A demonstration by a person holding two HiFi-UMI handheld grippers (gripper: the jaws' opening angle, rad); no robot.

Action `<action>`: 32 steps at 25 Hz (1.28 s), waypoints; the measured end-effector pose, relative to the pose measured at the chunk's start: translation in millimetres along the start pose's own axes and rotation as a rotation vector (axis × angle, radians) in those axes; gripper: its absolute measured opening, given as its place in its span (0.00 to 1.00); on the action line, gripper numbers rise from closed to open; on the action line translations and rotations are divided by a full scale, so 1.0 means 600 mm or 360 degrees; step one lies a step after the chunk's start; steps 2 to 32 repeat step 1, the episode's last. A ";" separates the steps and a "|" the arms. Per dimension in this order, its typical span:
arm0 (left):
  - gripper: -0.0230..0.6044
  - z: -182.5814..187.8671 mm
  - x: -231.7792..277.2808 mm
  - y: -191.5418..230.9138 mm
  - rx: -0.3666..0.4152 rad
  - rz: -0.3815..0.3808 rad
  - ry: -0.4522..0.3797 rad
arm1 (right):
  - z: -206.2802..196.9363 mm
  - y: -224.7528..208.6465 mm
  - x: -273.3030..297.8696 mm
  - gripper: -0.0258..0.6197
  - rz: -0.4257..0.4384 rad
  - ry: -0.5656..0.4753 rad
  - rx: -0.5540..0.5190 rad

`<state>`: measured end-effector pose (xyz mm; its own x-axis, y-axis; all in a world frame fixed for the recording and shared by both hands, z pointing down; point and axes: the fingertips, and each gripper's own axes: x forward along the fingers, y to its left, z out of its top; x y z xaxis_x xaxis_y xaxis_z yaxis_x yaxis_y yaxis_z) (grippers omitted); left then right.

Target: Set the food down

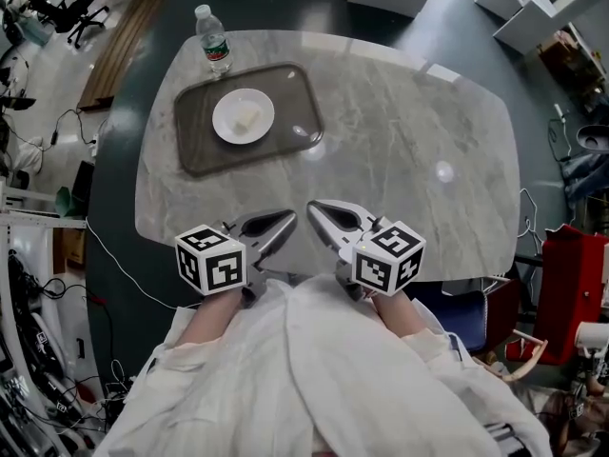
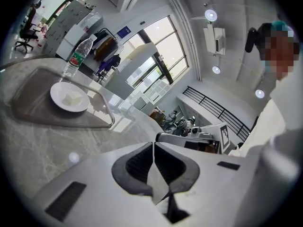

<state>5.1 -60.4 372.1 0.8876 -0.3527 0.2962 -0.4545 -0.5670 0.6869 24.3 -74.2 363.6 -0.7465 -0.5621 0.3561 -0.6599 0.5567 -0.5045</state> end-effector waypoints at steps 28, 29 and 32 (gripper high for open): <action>0.07 0.001 -0.001 0.001 0.0002 0.0003 -0.0005 | -0.001 0.001 0.001 0.04 0.0004 0.0005 -0.0003; 0.07 0.001 -0.001 0.001 0.0002 0.0003 -0.0005 | -0.001 0.001 0.001 0.04 0.0004 0.0005 -0.0003; 0.07 0.001 -0.001 0.001 0.0002 0.0003 -0.0005 | -0.001 0.001 0.001 0.04 0.0004 0.0005 -0.0003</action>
